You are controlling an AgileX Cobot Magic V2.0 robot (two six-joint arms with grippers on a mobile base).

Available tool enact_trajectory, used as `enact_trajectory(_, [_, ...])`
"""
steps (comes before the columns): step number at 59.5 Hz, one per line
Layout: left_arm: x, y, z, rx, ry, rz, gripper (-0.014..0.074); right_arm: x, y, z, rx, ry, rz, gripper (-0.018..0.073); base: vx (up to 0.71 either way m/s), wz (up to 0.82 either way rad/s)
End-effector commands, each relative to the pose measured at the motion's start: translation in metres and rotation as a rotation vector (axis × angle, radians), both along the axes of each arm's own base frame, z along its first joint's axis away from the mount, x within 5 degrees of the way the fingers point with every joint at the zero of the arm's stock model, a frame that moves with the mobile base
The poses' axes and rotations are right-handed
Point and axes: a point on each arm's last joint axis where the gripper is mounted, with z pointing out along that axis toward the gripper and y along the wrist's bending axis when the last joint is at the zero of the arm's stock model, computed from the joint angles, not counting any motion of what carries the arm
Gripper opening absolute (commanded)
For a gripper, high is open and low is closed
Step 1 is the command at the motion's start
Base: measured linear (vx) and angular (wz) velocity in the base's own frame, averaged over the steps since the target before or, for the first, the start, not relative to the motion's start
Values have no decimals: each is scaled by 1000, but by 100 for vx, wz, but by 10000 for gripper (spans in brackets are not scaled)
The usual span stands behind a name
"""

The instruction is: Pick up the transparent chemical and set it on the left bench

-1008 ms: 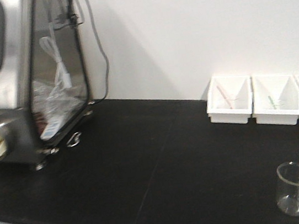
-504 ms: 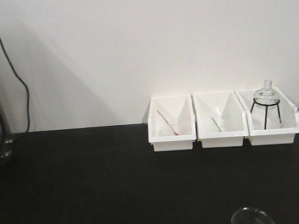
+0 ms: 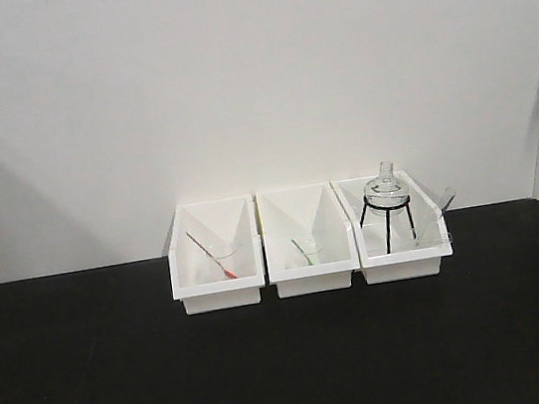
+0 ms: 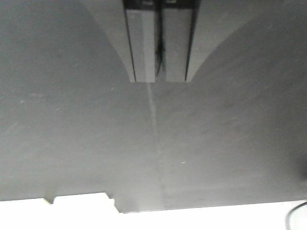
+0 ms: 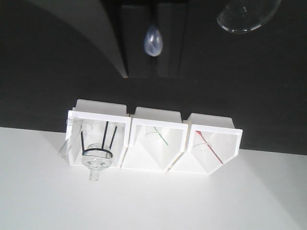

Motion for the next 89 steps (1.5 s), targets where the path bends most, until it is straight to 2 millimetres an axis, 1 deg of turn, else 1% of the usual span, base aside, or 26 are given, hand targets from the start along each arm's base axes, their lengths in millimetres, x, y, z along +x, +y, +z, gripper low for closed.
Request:
enact_trajectory(1, [-1, 0, 3, -14, -81, -1, -3, 1, 0, 18, 23, -114, -1, -3, 4, -15])
enact_trajectory(24, [-1, 0, 3, -14, -81, -1, -3, 1, 0, 18, 23, -115, -1, -3, 1, -2])
enact_trajectory(33, [-1, 0, 3, -14, -81, -1, -3, 1, 0, 21, 73, -128, -8, -3, 0, 0])
enact_trajectory(39, [-1, 0, 3, -14, -81, -1, -3, 12, 2, 23, 195, -148, -32, -3, 0, 0])
enact_trajectory(42, [-1, 0, 3, -14, -81, -1, -3, 22, 4, 19, 252, -133, -51, -3, 0, 0])
enact_trajectory(51, [-1, 0, 3, -14, -81, -1, -3, 57, 11, 8, 275, -79, -81, -3, 0, 0])
enact_trajectory(56, [-1, 0, 3, -14, -81, -1, -3, 79, 18, 4, 247, -36, -82, -1, 0, 0])
enact_trajectory(60, [-1, 0, 3, -14, -81, -1, -3, 93, 24, 7, 230, -29, -71, -1, 0, 0])
enact_trajectory(66, [-1, 0, 3, -14, -81, -1, -3, 110, 41, 9, 205, -16, -17, 0, 0, 0])
enact_trajectory(72, [-1, 0, 3, -14, -81, -1, -3, 116, 62, 7, 195, 0, 51, 0, 0, 0])
enact_trajectory(78, [-1, 0, 3, -14, -81, -1, -3, 118, 84, -1, 191, 12, 115, 0, 0, 0])
enact_trajectory(89, [-1, 0, 3, -14, -81, -1, -3, 121, 110, -20, 175, 46, 184, 0, 0, 0])
